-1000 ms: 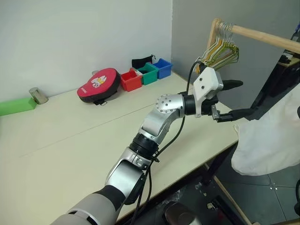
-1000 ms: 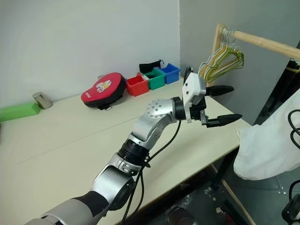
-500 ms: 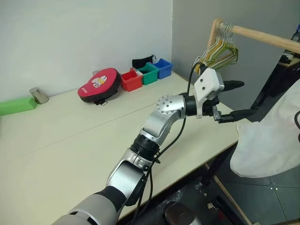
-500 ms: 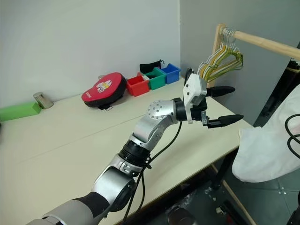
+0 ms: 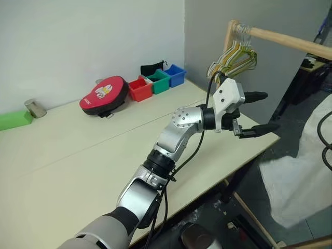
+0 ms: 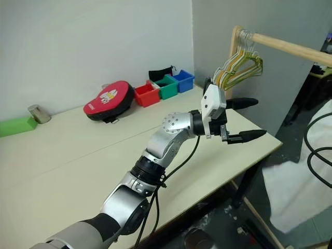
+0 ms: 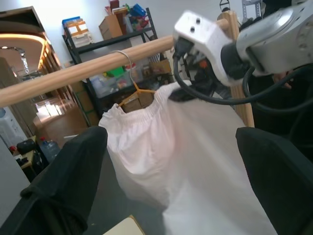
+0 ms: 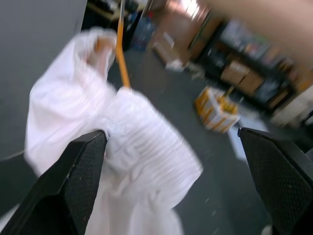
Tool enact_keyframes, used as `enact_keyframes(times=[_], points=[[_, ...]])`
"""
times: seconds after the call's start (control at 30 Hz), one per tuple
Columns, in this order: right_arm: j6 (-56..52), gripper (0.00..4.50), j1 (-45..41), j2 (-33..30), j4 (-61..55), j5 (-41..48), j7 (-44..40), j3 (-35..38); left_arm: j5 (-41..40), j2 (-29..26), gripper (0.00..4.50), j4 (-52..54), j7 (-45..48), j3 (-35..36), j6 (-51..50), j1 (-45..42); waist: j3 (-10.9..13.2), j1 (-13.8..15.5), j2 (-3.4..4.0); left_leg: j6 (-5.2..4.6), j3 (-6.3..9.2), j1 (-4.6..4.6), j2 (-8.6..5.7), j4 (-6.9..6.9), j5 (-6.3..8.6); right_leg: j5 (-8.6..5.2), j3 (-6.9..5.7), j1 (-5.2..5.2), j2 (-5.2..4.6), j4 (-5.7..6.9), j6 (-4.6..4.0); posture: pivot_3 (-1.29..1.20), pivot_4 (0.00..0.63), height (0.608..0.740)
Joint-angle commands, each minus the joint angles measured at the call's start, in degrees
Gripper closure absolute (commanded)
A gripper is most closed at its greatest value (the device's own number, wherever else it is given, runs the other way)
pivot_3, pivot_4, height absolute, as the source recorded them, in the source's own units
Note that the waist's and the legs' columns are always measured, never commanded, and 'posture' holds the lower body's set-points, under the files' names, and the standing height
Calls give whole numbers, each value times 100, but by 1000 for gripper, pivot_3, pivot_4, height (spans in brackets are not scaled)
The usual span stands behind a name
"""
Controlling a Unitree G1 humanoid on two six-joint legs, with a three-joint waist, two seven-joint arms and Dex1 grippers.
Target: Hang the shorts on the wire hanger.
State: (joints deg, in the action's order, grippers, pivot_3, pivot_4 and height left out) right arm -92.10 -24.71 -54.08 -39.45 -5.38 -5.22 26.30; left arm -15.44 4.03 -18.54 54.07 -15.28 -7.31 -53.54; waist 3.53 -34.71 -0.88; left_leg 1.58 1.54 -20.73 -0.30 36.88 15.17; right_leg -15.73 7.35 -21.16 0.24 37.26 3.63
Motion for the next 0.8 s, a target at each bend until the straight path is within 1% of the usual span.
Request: enact_keyframes(times=[0.03, 0.07, 0.13, 0.2, 0.23, 0.27, 0.3, 0.4, 0.5, 0.57, 0.63, 0.67, 0.73, 0.8], points=[[-40, 14, -517, -145, -253, -155, 259, -596, -67, -125, 0, 226, -184, 212, -212, 65, 0, -52, -2, 0, 4, -1, 1, 0, 0, 0, -3, 2, 0, -2, 0, -542, 0, 740], [-14, 14, -721, 54, -228, -132, 306, -739, 6, -188, 0, 217, -267, 210, -212, 115, 1, -61, -5, 0, 7, -1, 2, 0, 0, 0, -5, 5, 0, -9, 0, -527, 0, 740], [314, 14, -1083, 803, -82, 9, 364, -974, 177, -322, 0, 160, -659, 319, -307, 240, -4, -119, -9, -1, 10, -4, 6, 0, 0, 7, -5, 5, -1, -12, 12, -496, 0, 740], [1340, 14, -1062, 1832, 328, 355, 236, -1393, 430, -535, 0, 107, -1624, 707, -545, 507, -11, -154, -12, -4, 16, -4, 9, -1, 2, 17, -1, 6, -2, -15, 30, -447, 0, 740], [1682, 14, -1015, 2162, 464, 434, 168, -1506, 470, -594, 0, 126, -1934, 851, -677, 601, -16, -158, -16, -6, 18, -2, 13, 1, 3, 23, 2, 10, 1, -16, 41, -447, 0, 740], [2070, 14, -948, 2473, 627, 496, 119, -1627, 568, -685, 0, 195, -2277, 988, -785, 728, -15, -138, -14, -7, 20, 0, 17, 6, 3, 27, 2, 11, 5, -13, 47, -416, 0, 740], [2363, 14, -904, 2687, 773, 489, 155, -1795, 539, -783, 0, 331, -2428, 1130, -930, 878, -24, -114, 0, -11, 26, -2, 20, 2, 0, 27, 2, 8, -3, -3, 47, -371, 2, 740], [3384, 14, -835, 3507, 1530, 465, 420, -2022, 857, -1140, 0, 953, -3073, 1344, -1240, 1526, -19, 97, -8, -16, 39, -6, 20, 2, -3, 29, -8, 3, -4, 5, 51, -301, 4, 740], [4080, 14, -872, 3923, 2150, 285, 614, -2313, 900, -1316, 0, 1447, -3497, 1585, -1578, 1999, -12, 500, -30, -16, 65, -13, 8, 10, -3, 27, -25, -14, -19, 20, 59, -216, 7, 740], [4536, 14, -944, 4274, 2722, 320, 711, -2396, 1070, -1428, 0, 1880, -3849, 1727, -1760, 2504, -12, 849, -37, -16, 73, -22, -7, 15, -3, 23, -32, -24, -38, 47, 66, -176, 8, 740], [4878, 14, -972, 4547, 3195, 356, 752, -2469, 1104, -1446, 0, 2260, -4128, 1906, -1961, 2961, -15, 1200, -40, -15, 86, -22, -9, 14, -2, 25, -43, -24, -42, 48, 63, -136, 10, 740], [5096, 14, -980, 4648, 3401, 310, 778, -2569, 1095, -1480, 0, 2405, -4203, 1999, -2033, 3159, -14, 1366, -40, -15, 95, -24, -9, 14, -2, 32, -49, -25, -42, 49, 49, -102, 15, 740], [5514, 14, -966, 4822, 3837, 367, 689, -2645, 1035, -1396, 0, 2783, -4475, 2222, -2270, 3568, -13, 1689, -40, -14, 109, -26, -8, 13, -2, 36, -61, -26, -42, 49, 41, -70, 14, 740], [5722, 14, -970, 4906, 4119, 401, 673, -2630, 1009, -1340, 0, 2999, -4645, 2321, -2413, 3765, -12, 2005, -43, -12, 122, -34, -10, 14, -3, 36, -75, -29, -42, 48, 39, -54, 18, 740]])
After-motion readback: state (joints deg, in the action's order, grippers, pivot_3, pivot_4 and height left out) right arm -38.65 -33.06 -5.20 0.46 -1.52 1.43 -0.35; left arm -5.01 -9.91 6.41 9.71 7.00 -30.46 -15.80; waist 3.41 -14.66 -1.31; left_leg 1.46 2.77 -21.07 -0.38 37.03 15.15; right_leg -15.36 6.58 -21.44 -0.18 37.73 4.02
